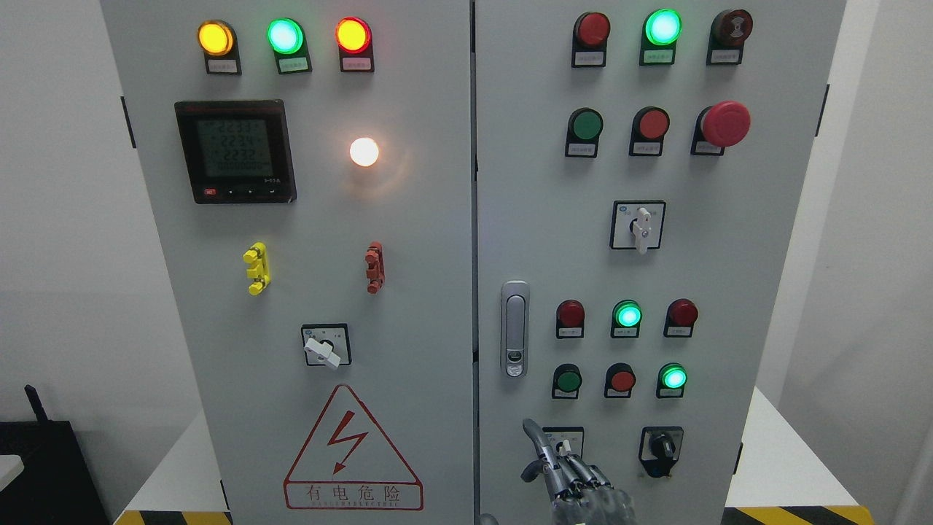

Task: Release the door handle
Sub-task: 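Reach the right hand up to the silver door handle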

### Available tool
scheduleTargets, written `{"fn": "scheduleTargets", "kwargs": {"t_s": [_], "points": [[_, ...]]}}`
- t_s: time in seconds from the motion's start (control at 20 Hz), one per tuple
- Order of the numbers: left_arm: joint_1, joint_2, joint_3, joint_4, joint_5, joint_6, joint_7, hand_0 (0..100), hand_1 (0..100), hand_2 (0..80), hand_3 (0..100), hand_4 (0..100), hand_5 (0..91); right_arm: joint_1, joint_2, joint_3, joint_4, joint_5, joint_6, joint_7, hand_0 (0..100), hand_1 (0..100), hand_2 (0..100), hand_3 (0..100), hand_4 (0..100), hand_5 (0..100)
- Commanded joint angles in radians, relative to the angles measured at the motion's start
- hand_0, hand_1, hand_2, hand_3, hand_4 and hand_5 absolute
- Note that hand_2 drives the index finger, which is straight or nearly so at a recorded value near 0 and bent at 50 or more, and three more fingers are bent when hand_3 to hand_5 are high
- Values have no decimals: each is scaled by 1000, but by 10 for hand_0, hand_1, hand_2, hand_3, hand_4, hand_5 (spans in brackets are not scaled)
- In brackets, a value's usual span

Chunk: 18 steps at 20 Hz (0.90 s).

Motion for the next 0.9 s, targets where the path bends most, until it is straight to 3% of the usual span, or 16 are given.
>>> {"fn": "scheduleTargets", "kwargs": {"t_s": [0.0,0.2,0.85], "points": [[0,0,-14,20,0,1,-1,120,389,0,0,0,0,-93,35,24,79,104,39,26,311,377,0,1000,1000,1000],[0,0,-14,20,0,1,-1,120,389,0,0,0,0,-133,34,24,100,104,104,83,321,363,0,1000,1000,1000],[0,0,-14,20,0,1,-1,120,389,0,0,0,0,-155,34,9,154,94,162,86,342,350,0,1000,1000,1000]]}}
